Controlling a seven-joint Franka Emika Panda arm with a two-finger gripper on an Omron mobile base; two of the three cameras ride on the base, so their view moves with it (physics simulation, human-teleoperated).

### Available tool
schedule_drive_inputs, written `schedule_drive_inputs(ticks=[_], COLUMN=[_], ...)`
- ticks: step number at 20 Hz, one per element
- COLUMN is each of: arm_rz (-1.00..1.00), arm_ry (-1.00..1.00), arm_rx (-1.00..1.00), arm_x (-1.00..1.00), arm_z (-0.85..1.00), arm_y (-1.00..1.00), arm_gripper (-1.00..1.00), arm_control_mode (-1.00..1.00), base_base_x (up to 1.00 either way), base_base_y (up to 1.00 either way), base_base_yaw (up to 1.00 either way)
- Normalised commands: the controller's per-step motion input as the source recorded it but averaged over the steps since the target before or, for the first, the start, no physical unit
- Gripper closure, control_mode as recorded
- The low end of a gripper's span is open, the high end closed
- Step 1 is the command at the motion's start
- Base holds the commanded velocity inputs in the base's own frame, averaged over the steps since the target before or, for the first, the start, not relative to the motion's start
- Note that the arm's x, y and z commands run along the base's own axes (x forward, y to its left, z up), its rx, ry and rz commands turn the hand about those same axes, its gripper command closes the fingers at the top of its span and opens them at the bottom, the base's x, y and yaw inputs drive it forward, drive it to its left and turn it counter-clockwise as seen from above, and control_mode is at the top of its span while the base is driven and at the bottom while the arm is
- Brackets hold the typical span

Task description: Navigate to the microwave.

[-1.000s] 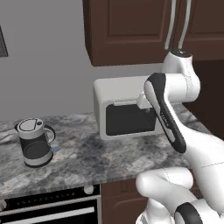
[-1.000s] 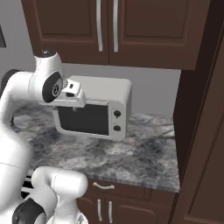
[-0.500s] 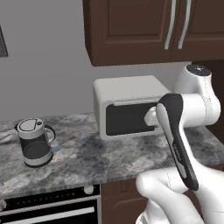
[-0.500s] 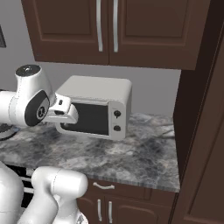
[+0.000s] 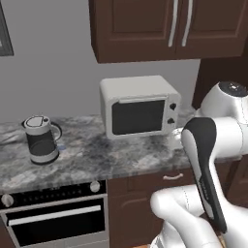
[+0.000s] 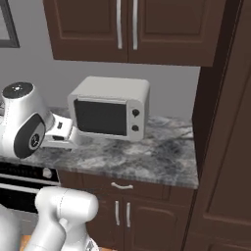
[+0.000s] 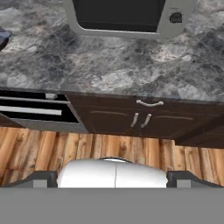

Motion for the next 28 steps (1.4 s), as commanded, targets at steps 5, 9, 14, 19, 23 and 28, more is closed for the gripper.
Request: schedule_drive_inputs(ticks=[5,9,14,19,23,28], arm_rz=[0.00,0.00,0.00,0.00,0.00,0.00], arm_ry=[0.00,0.00,0.00,0.00,0.00,0.00], arm_rx=[0.00,0.00,0.00,0.00,0.00,0.00], arm_x=[0.00,0.00,0.00,0.00,0.00,0.00], arm_z=[0.00,0.00,0.00,0.00,0.00,0.00], arm_y=[0.00,0.00,0.00,0.00,0.00,0.00], arm_gripper=[-1.00,-1.00,-1.00,-1.00,-1.00,-1.00], arm_control_mode=[1.00,1.00,1.00,1.00,1.00,1.00], base_base_x=[-0.39,0.00,-0.21,-0.12,0.00,0.00], base_base_y=[0.88,1.00,1.00,1.00,0.97,0.64], base_base_yaw=[0.05,0.26,0.49,0.68,0.80,0.89])
